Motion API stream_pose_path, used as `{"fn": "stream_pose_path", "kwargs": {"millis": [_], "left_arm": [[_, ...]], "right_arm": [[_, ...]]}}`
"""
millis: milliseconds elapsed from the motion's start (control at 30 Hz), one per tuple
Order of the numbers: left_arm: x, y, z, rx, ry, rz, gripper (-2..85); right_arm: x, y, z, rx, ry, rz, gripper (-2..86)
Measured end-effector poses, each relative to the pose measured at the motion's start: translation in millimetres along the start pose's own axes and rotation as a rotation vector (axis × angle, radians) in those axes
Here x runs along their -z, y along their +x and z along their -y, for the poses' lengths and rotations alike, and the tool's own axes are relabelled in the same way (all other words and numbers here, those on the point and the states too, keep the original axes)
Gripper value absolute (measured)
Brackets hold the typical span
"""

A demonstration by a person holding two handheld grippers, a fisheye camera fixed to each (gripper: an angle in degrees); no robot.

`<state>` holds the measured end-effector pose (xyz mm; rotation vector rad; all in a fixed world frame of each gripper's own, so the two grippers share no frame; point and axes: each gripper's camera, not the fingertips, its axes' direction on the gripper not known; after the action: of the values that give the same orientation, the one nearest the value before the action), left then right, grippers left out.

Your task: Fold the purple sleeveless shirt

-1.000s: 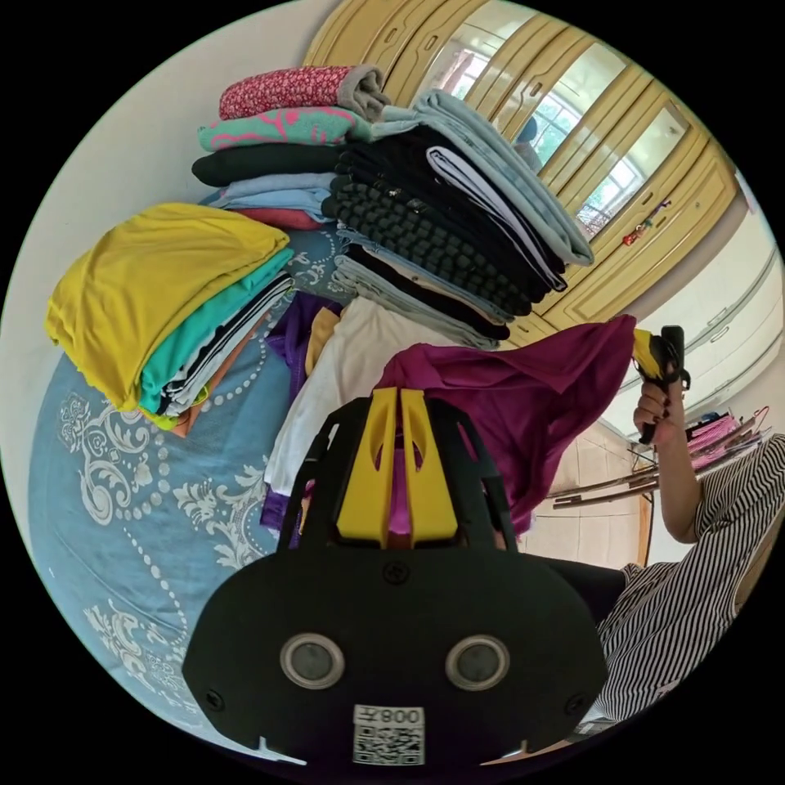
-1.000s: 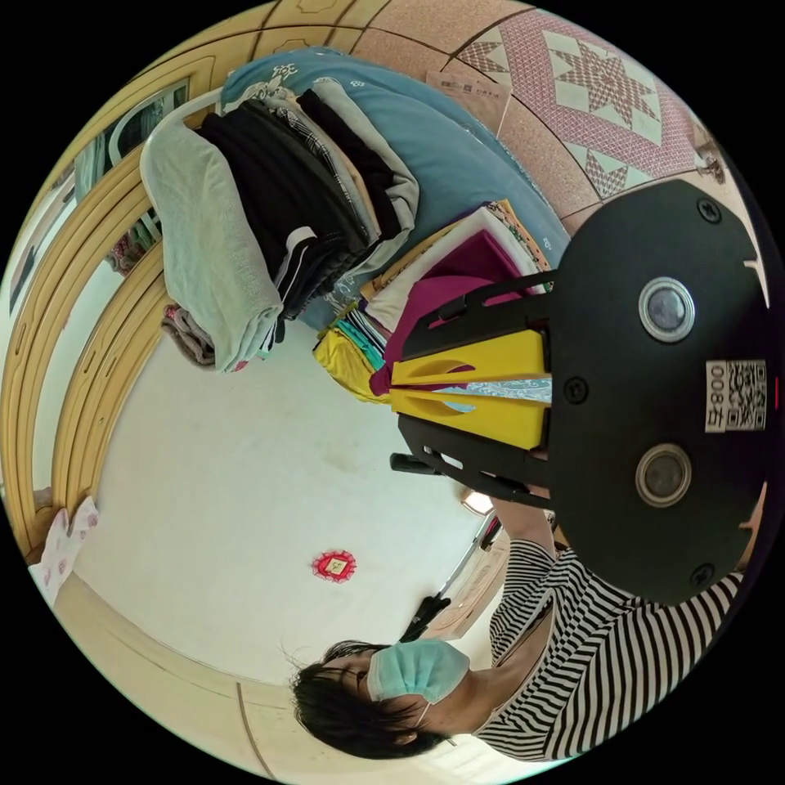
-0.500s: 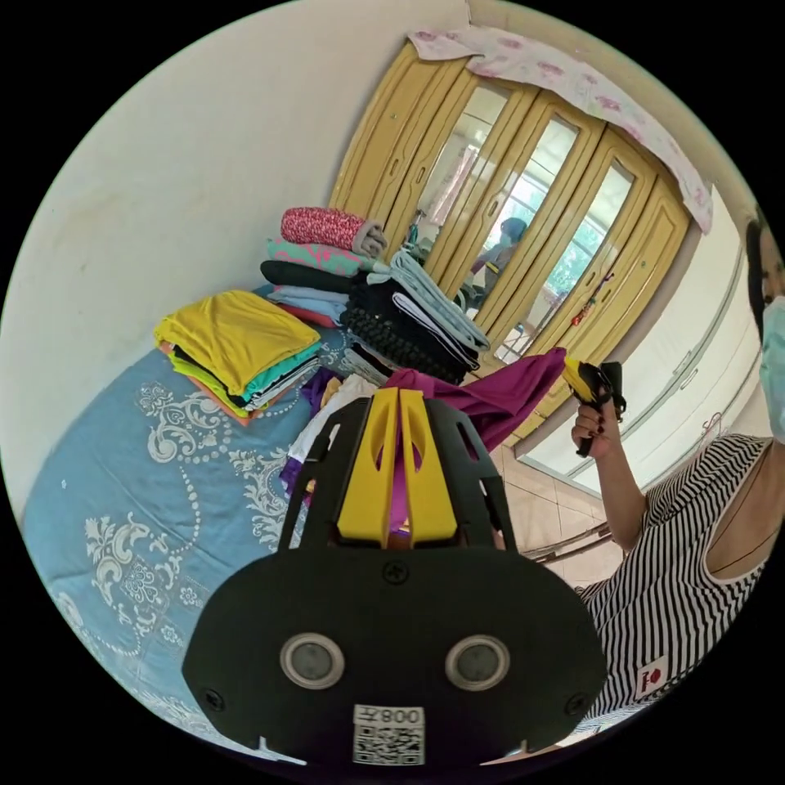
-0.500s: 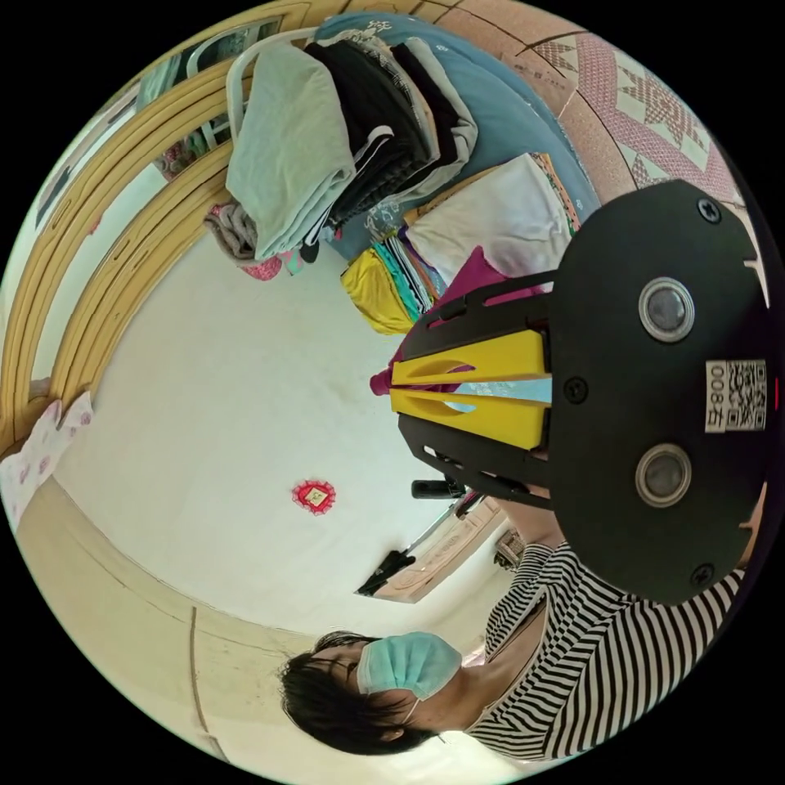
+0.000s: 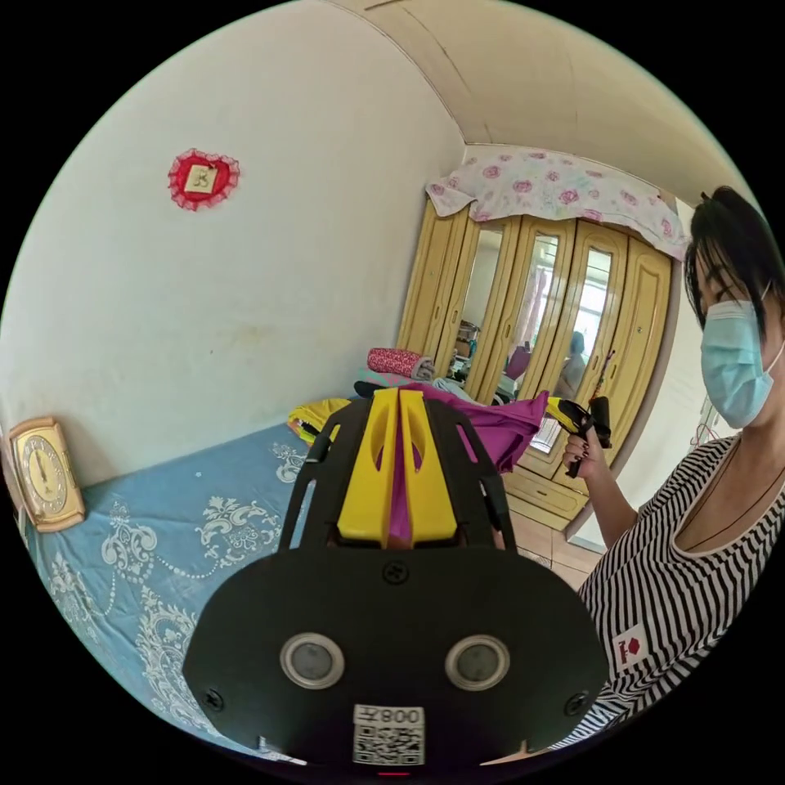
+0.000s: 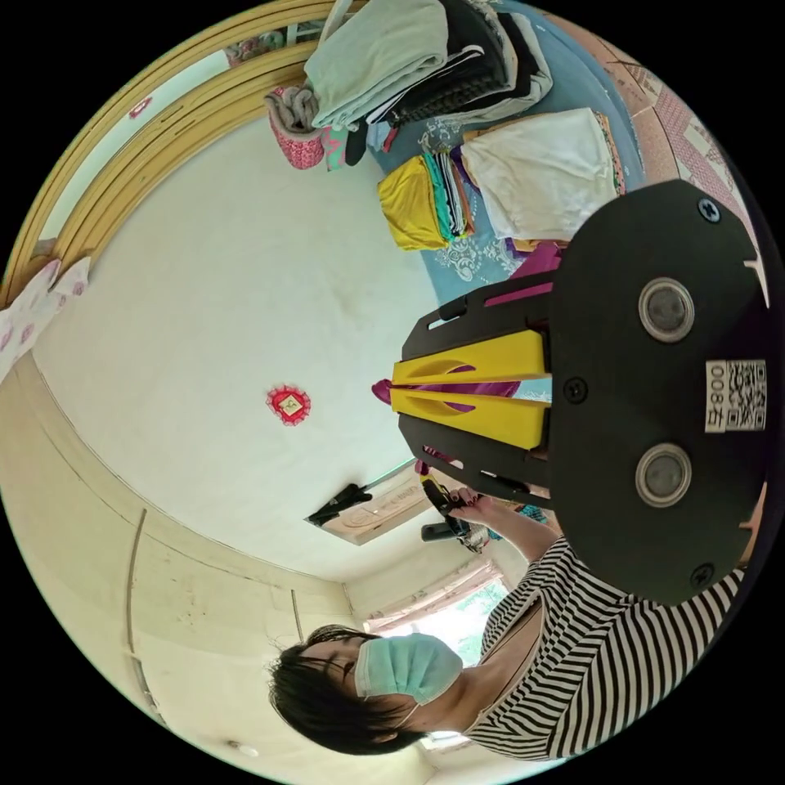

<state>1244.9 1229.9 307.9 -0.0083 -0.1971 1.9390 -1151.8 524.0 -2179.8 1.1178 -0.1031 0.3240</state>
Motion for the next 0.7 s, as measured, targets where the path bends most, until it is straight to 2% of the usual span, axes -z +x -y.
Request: {"fn": "stream_pose_path", "kwargs": {"millis": [400,700], "left_arm": [[263,54,0,-0.073,0.209,0.154,0.4],[405,97,-18,-0.138,0.357,0.270,0.3]], "right_arm": [[-88,-122,-7,0.206,-0.043,0.135,0.2],[-141,-173,-36,0.344,-0.053,0.230,0.2]]}}
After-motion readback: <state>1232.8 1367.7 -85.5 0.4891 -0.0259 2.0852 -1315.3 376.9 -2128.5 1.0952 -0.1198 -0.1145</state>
